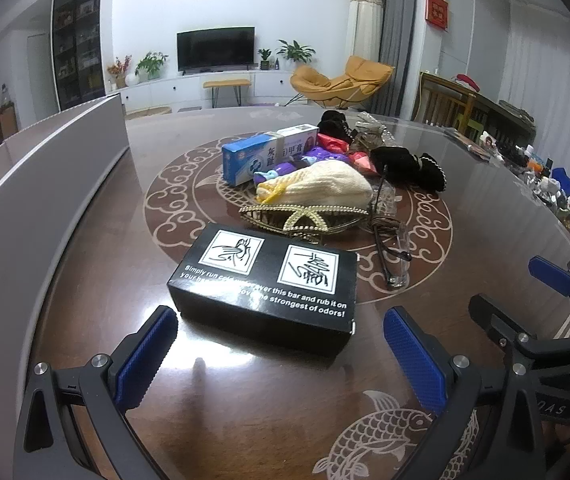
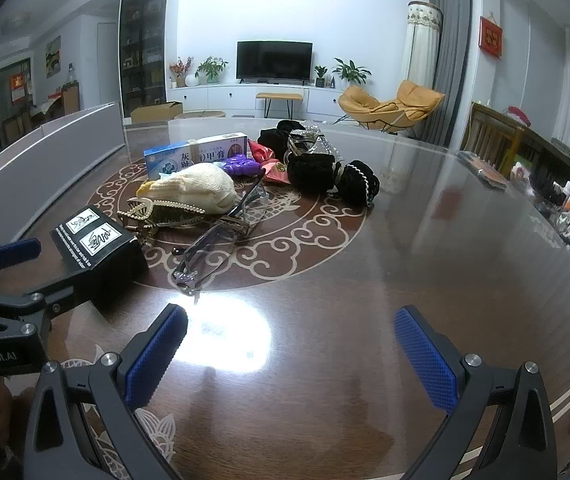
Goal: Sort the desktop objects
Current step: 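Move both tools toward the pile of objects on the table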
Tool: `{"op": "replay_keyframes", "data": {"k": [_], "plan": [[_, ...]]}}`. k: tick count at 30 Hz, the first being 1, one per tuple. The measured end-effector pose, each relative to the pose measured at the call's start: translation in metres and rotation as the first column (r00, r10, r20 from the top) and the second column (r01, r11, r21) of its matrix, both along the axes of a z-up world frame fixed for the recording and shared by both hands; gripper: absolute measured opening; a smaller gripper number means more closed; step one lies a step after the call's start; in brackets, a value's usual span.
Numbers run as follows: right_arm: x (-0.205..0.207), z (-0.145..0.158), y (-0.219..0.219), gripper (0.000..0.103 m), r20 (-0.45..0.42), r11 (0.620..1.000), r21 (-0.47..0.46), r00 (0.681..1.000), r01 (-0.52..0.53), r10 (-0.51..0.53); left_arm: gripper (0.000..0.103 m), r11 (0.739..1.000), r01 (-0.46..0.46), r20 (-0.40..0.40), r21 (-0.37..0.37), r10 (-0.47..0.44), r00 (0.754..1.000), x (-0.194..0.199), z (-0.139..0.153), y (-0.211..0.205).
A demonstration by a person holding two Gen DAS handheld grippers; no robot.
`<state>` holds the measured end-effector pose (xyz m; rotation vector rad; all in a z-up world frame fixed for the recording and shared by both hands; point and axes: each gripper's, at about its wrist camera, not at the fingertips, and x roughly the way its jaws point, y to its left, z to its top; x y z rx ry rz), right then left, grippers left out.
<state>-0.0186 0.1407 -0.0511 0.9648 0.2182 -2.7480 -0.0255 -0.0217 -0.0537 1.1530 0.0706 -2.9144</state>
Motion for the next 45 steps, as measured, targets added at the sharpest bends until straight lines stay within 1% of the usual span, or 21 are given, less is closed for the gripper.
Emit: {"op": "replay_keyframes", "data": {"k": [4,7,10,15,21,28,36,45], "plan": [[-0.001,0.001,0.000,0.103,0.008,1.000,-0.007,1.000,-0.004,0.004,0.103,1.000,-0.013,0.008,-0.010,0.013,1.000,0.002,0.000,0.001],[-0.003,0.001,-0.002,0.103,0.018,1.000,-0.001,1.000,-0.009,0.009,0.103,1.000,-0.012,0.028,-0.024,0.013,1.000,0.002,-0.002,0.003],[-0.009,-0.001,-0.004,0.103,0.050,1.000,0.009,0.999,-0.017,0.016,0.103,1.000,-0.002,0.042,-0.026,0.003,0.999,0.006,-0.003,0.004],[-0.018,-0.006,-0.002,0.103,0.113,1.000,0.001,0.993,-0.019,0.018,0.103,0.999,0.007,0.070,-0.034,-0.004,0.998,0.001,-0.005,0.001],[-0.026,-0.013,-0.005,0.103,0.181,1.000,0.016,0.983,-0.022,0.018,0.103,0.997,0.026,0.113,-0.074,-0.017,0.993,-0.005,-0.010,0.009],[-0.033,-0.019,-0.008,0.103,0.235,0.999,0.043,0.972,-0.008,-0.002,0.103,0.997,0.016,0.161,-0.073,-0.004,0.987,-0.012,-0.015,0.006],[-0.034,-0.021,-0.009,0.103,0.238,0.999,0.051,0.971,-0.001,-0.012,0.103,0.996,0.011,0.189,-0.083,0.005,0.982,-0.016,-0.018,0.006],[-0.036,-0.022,-0.009,0.103,0.247,0.999,0.042,0.969,0.002,-0.012,0.103,0.999,0.002,0.208,-0.035,0.005,0.978,-0.018,-0.021,-0.002]]}}
